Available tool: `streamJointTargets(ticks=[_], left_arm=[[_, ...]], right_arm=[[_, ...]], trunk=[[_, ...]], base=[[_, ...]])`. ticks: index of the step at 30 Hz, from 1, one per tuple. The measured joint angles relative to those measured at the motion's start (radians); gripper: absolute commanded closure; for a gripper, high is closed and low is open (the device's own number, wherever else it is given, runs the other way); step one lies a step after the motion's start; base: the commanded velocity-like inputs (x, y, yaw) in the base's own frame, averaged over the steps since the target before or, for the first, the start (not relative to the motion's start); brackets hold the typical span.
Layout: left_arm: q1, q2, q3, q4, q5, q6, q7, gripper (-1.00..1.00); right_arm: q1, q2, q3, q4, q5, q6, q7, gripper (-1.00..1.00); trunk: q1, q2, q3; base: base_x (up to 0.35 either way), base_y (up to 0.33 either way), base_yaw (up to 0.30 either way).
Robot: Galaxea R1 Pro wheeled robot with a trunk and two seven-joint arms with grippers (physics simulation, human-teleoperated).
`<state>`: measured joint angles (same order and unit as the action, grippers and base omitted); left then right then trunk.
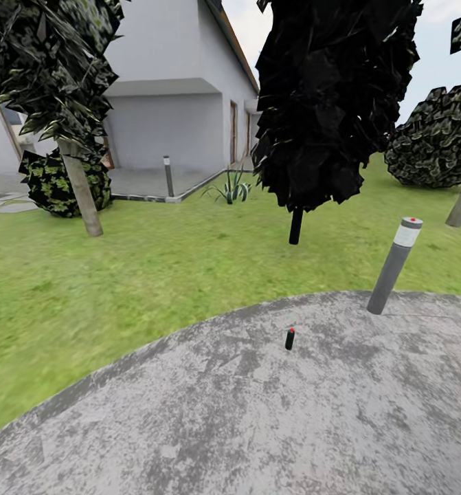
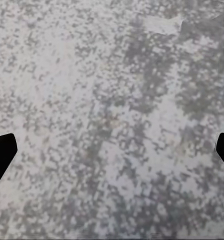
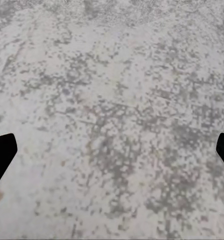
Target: Pick up the pesticide atomizer in the garden and spray insectifuge to fully cover both potted plants in the garden.
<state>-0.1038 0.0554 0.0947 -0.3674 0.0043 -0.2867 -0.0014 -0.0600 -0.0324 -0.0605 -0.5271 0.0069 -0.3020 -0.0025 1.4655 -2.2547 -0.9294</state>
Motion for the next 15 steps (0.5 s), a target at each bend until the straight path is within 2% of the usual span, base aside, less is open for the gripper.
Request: streamJointTargets(ticks=[15], left_arm=[[0.000,0.000,0.000,-0.001,0.000,0.000,0.000,-1.00]], right_arm=[[0.000,0.001,0.000,0.000,0.000,0.000,0.000,-1.00]], trunk=[[0.000,0.000,0.000]], base=[[0.302,-0.138,0.000]])
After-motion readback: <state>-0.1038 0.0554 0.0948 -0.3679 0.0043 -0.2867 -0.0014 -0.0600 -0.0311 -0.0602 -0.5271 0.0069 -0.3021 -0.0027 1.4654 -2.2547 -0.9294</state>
